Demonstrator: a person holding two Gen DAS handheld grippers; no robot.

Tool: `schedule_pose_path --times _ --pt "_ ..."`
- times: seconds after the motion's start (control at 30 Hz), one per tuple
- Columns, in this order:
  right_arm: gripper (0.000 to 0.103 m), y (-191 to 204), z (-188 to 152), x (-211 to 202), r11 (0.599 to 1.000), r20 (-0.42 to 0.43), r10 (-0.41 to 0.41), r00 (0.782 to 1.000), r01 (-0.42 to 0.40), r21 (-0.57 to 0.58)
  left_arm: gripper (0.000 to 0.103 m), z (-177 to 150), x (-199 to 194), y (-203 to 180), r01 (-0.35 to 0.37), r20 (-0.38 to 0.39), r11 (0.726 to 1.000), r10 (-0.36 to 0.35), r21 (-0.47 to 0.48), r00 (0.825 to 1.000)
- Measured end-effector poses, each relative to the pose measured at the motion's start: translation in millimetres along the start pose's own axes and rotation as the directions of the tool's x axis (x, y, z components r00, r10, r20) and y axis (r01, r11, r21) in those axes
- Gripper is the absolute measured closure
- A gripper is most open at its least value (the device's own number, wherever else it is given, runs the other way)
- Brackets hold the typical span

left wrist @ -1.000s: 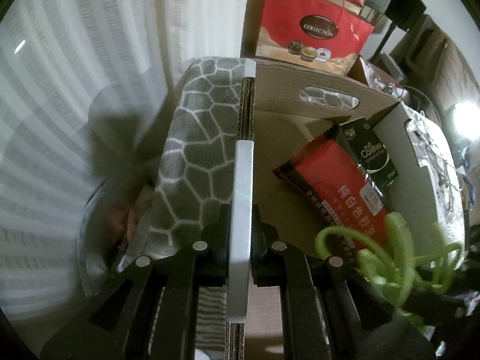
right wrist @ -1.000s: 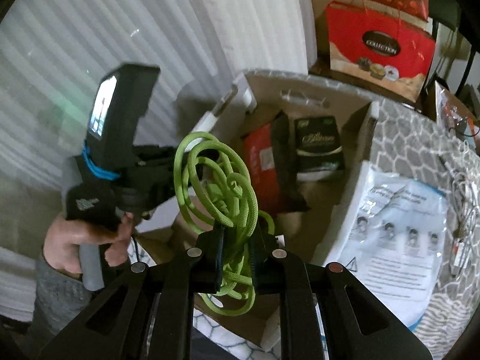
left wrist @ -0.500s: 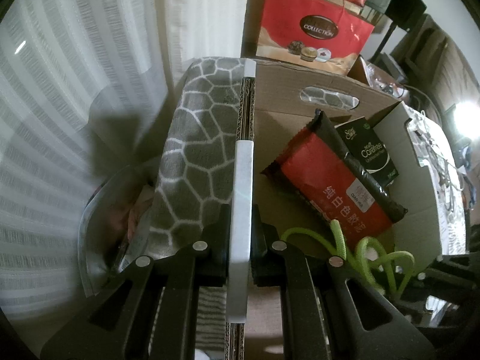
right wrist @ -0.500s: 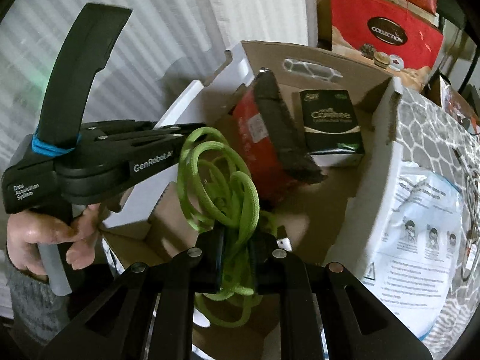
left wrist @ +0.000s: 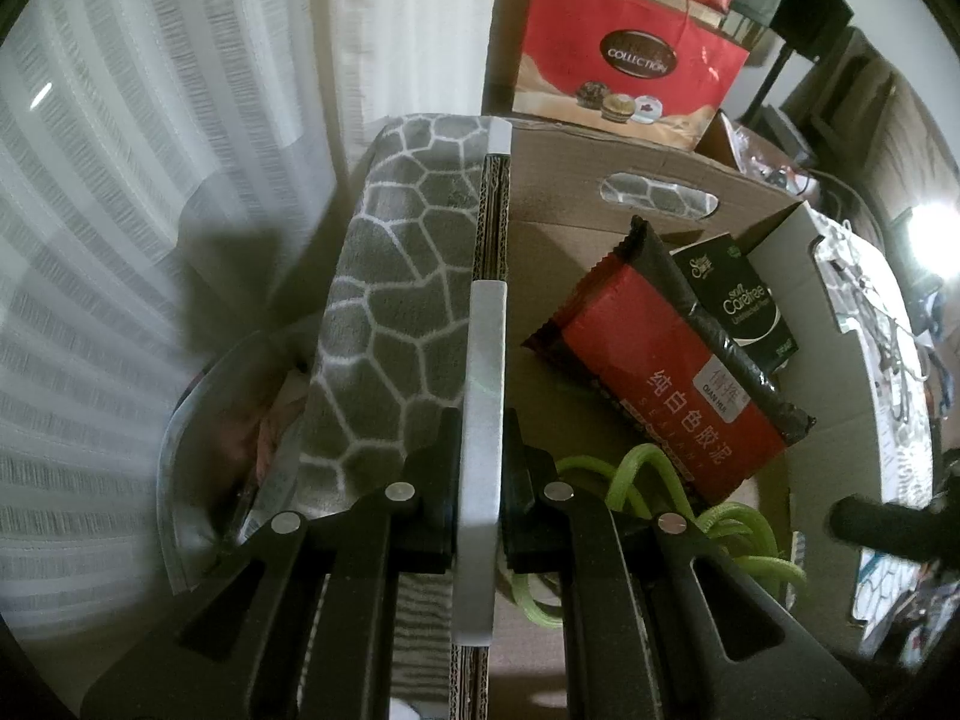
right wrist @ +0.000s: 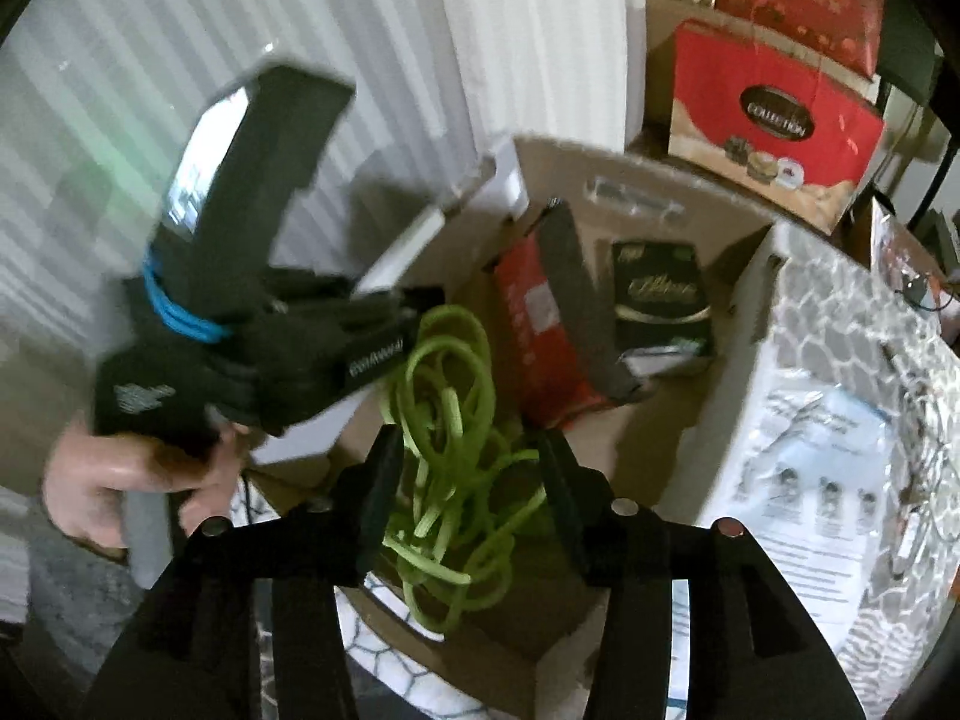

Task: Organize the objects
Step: 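Carry the green cable into the box and open the right gripper, then grasp the white cable with tag with the right gripper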

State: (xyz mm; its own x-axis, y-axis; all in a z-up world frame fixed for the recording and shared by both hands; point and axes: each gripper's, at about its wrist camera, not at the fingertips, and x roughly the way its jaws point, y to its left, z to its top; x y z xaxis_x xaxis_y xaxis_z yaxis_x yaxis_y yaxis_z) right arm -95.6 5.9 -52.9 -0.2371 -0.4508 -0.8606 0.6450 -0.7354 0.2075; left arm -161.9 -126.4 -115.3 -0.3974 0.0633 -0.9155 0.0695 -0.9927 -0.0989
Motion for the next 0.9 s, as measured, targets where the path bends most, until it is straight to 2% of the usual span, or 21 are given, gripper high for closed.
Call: schedule_pose_path --times 0.2,0.67,0.9 --pt "0.055 -24.0 4.0 -29.0 0.999 0.041 -0.01 0.999 0.009 0.031 0.093 0.0 0.2 0.6 -0.003 0.001 1.0 0.003 0.003 1.0" --pt "0.055 -132.4 -14.6 -74.9 0.969 0.076 -0.159 0.984 0.141 0.202 0.093 -0.5 -0.1 -0.1 -0.004 0.001 1.0 0.004 0.003 1.0" --pt "0.045 -190.4 -24.9 -88.0 0.926 0.062 -0.272 0.96 0.243 0.29 0.093 -0.6 -0.1 0.1 -0.006 0.001 1.0 0.006 0.005 1.0"
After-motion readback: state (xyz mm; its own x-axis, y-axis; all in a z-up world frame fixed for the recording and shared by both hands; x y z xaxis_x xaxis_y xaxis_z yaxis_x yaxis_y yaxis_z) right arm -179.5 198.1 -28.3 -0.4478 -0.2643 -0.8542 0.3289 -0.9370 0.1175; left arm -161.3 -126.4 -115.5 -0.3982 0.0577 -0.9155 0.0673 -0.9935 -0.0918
